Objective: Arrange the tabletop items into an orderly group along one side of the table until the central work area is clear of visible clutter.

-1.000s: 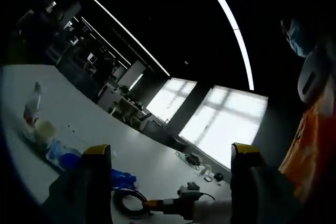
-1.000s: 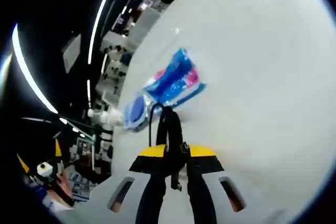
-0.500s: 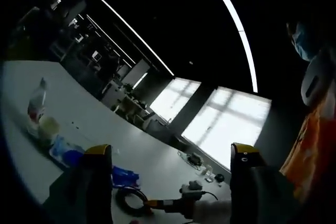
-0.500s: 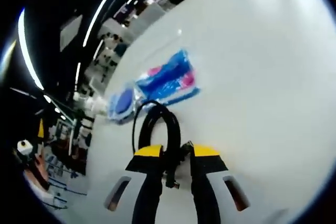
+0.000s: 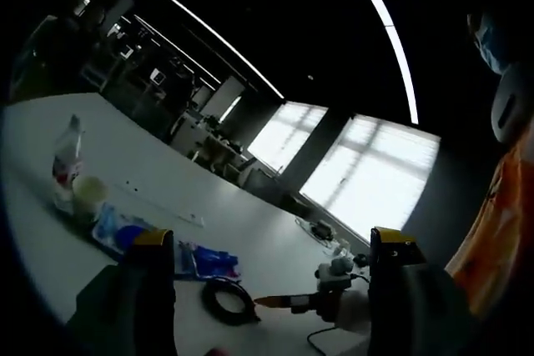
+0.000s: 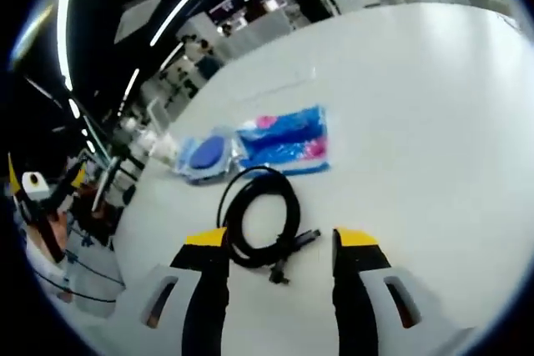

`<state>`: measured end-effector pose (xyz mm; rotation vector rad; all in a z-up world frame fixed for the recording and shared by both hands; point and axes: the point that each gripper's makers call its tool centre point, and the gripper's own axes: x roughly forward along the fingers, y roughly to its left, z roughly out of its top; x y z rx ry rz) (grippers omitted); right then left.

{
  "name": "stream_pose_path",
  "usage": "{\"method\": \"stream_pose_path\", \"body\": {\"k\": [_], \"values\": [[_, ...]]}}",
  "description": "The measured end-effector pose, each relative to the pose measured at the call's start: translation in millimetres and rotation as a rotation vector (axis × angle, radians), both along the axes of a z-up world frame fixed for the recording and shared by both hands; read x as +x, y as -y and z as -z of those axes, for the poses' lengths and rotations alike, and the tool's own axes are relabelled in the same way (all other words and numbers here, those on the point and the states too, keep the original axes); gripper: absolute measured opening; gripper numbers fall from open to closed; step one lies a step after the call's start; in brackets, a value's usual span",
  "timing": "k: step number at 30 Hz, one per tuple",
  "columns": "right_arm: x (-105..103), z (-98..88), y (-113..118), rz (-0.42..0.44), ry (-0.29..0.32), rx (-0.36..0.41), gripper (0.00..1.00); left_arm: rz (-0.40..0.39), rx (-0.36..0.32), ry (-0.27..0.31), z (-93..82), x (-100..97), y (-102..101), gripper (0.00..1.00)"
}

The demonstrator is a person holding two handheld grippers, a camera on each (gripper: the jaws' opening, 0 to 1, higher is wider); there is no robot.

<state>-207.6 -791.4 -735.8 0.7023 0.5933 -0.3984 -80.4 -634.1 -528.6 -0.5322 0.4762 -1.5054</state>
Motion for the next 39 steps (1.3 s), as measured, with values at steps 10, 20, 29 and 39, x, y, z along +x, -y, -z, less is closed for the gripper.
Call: {"method": "stream_pose_path", "body": {"k": [10,20,29,39], "values": [[0,-38.4,-13,-0.037,0.063,-0.055,0.63,-0.014,0.156,0.086,38.8,12.6,-9,1.0],[-1,-61.3,-31,-0.034,0.122,-0.031,0.69,-0.019,0.176,0.097,42.2,17.0,-7,1.0],[-14,-68.3,-33,-0.021,0.129,-0.03,0.7,-0.027,0.196,0.094,42.0,29.3,-10,1.0],[-22,-74.8,-41,-0.028,0.129,-0.025,0.72,-0.002,0.291,0.117,65.8,48.5,-28,1.0]]}}
